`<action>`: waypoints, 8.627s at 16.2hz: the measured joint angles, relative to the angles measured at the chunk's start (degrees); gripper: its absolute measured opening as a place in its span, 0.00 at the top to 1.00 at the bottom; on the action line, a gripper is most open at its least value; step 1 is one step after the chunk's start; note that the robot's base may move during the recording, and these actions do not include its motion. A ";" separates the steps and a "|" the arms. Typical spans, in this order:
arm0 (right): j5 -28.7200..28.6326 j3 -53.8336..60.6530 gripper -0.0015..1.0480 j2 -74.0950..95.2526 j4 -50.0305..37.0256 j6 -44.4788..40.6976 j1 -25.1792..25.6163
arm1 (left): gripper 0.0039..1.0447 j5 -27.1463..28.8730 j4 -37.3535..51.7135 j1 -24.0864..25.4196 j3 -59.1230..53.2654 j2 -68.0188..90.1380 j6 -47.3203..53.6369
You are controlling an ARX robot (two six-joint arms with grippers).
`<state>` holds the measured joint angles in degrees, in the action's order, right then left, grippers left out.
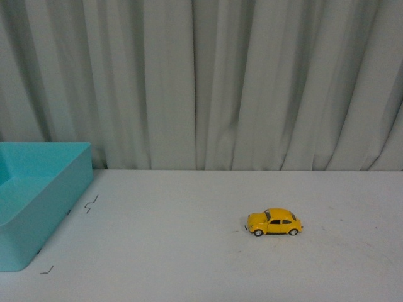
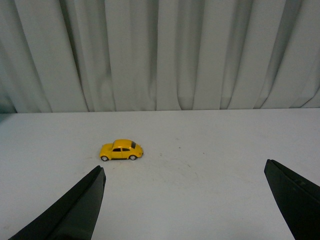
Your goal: Wind up and store yellow beetle toy
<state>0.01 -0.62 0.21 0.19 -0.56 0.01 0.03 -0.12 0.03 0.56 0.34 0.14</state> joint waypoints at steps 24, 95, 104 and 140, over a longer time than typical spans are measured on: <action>0.00 0.00 0.06 0.00 0.00 -0.02 0.00 | 0.06 0.00 0.02 0.00 0.02 0.00 0.00; -23.96 -72.35 0.06 120.98 34.38 -94.25 -6.54 | 0.06 0.00 -0.07 0.00 0.00 0.00 0.02; -16.61 -74.31 0.10 123.95 36.11 -86.14 -10.21 | 0.06 0.00 -0.07 0.00 0.00 0.00 0.02; -19.61 -68.19 0.60 122.16 30.10 -90.64 0.15 | 0.06 0.00 -0.07 0.00 0.02 0.00 0.00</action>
<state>-19.59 -68.82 122.37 30.28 -91.20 0.16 0.03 -0.19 0.03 0.58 0.34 0.14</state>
